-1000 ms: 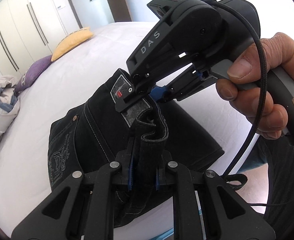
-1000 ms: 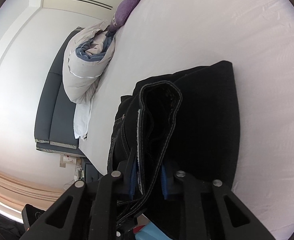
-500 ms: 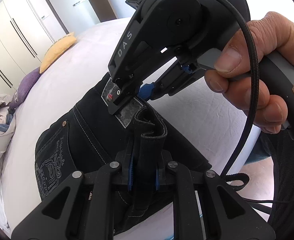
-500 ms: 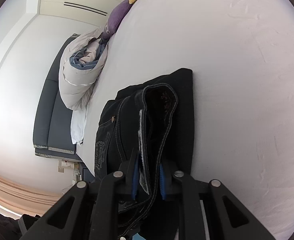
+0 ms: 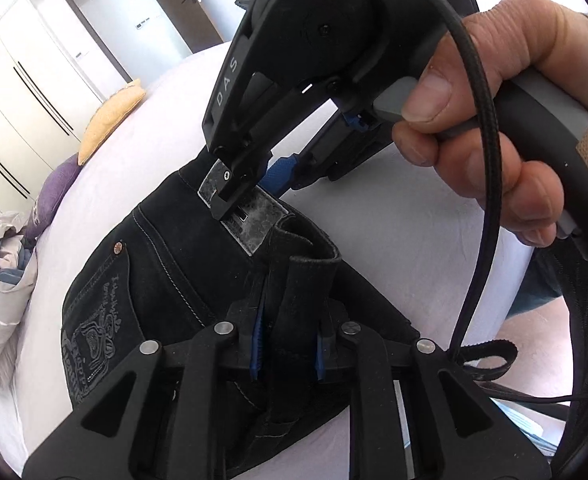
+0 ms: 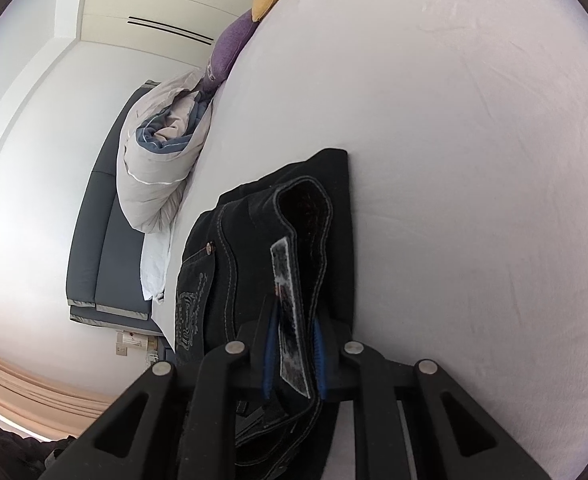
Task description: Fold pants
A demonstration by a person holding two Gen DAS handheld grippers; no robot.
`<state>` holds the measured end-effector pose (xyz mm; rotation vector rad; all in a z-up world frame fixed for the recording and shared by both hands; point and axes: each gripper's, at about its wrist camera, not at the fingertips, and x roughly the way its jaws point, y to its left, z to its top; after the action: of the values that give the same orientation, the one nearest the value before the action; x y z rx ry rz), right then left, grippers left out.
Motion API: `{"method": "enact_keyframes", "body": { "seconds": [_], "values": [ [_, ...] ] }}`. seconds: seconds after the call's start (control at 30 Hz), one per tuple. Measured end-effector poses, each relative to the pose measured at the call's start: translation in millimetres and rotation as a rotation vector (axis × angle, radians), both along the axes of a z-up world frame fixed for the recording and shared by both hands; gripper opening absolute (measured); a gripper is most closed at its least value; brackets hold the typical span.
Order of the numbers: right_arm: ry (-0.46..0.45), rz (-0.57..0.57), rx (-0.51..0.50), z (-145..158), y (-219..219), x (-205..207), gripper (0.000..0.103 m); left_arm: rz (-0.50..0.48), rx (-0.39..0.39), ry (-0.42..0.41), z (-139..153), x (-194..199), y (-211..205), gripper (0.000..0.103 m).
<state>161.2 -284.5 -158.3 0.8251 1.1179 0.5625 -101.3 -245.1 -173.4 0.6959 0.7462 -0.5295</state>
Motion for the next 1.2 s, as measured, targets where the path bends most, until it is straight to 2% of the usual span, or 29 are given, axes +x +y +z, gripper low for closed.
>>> {"method": "enact_keyframes", "body": {
  "seconds": [0.07, 0.13, 0.17, 0.2, 0.27, 0.37, 0.4, 0.43, 0.53, 0.6, 0.63, 0.67, 0.73, 0.8, 0.83, 0.87, 0.93, 1.0, 1.1, 1.13, 1.17, 1.2],
  "values": [
    [0.000, 0.001, 0.009, -0.4, -0.8, -0.1, 0.017, 0.002, -0.018, 0.056, 5.5, 3.2, 5.9, 0.022],
    [0.004, -0.001, 0.019, -0.5, -3.4, -0.3, 0.019, 0.006, -0.068, 0.123, 18.9, 3.5, 16.9, 0.030],
    [0.004, 0.000, 0.020, 0.7, -4.1, -0.7, 0.021, 0.018, -0.088, 0.139, 25.9, 1.8, 25.5, 0.050],
    [0.003, 0.000, 0.016, 1.9, -5.4, -1.3, 0.022, 0.035, -0.102, 0.133, 33.4, -0.8, 34.3, 0.075],
    [0.009, -0.009, 0.013, 5.0, -8.8, -3.5, 0.025, 0.051, -0.161, 0.100, 51.6, -6.7, 55.4, 0.083],
    [0.014, -0.037, -0.007, 17.0, -19.2, -10.5, 0.030, 0.102, -0.225, 0.107, 67.3, 3.5, 89.1, 0.084],
    [0.010, -0.051, 0.002, 23.0, -23.6, -13.0, 0.030, 0.125, -0.268, 0.118, 72.3, 11.4, 100.5, 0.084],
    [-0.011, -0.061, 0.039, 31.4, -27.1, -15.5, 0.030, 0.146, -0.319, 0.127, 75.6, 21.4, 113.5, 0.084],
    [-0.100, -0.036, 0.171, 58.4, -21.2, -22.4, 0.030, 0.212, -0.395, 0.162, 76.3, 58.3, 142.5, 0.084],
    [-0.134, 0.018, 0.245, 65.7, -5.2, -28.5, 0.031, 0.246, -0.439, 0.213, 65.5, 76.9, 154.8, 0.083],
    [-0.133, 0.051, 0.258, 64.0, 4.2, -31.6, 0.038, 0.258, -0.459, 0.234, 58.8, 83.1, 160.0, 0.083],
    [-0.113, 0.087, 0.238, 57.5, 14.7, -34.3, 0.047, 0.258, -0.477, 0.269, 52.1, 89.4, 162.4, 0.083],
    [-0.020, 0.120, 0.167, 32.4, 27.6, -37.9, 0.050, 0.290, -0.470, 0.351, 23.0, 96.9, 166.6, 0.083],
    [0.079, 0.106, 0.168, -0.1, 26.2, -43.4, 0.038, 0.291, -0.456, 0.336, 7.3, 88.5, 166.9, 0.081],
    [0.086, 0.080, 0.181, -7.1, 19.9, -47.1, 0.015, 0.284, -0.451, 0.322, 8.6, 84.9, 166.4, 0.081],
    [0.104, 0.056, 0.193, -13.0, 12.5, -51.0, 0.002, 0.275, -0.453, 0.317, 8.5, 80.7, 166.9, 0.081],
    [0.113, 0.032, 0.203, -14.0, 1.8, -56.7, 0.000, 0.253, -0.488, 0.322, 10.8, 74.0, 172.4, 0.082],
    [0.081, 0.034, 0.169, 0.7, -4.1, -59.2, 0.006, 0.250, -0.536, 0.324, 15.4, 71.8, 181.0, 0.082],
    [-0.024, 0.036, 0.211, 31.3, -7.5, -49.9, 0.033, 0.267, -0.600, 0.294, 31.2, 76.5, 192.9, 0.082],
    [-0.052, 0.031, 0.229, 38.8, -6.4, -44.0, 0.049, 0.271, -0.609, 0.291, 33.2, 87.2, 196.5, 0.082],
    [-0.072, 0.027, 0.245, 43.4, -5.7, -36.6, 0.056, 0.274, -0.617, 0.294, 34.9, 99.4, 198.8, 0.082],
    [-0.082, 0.027, 0.256, 45.7, -3.3, -27.7, 0.056, 0.277, -0.626, 0.296, 35.4, 113.2, 201.5, 0.082]
  ]
}}
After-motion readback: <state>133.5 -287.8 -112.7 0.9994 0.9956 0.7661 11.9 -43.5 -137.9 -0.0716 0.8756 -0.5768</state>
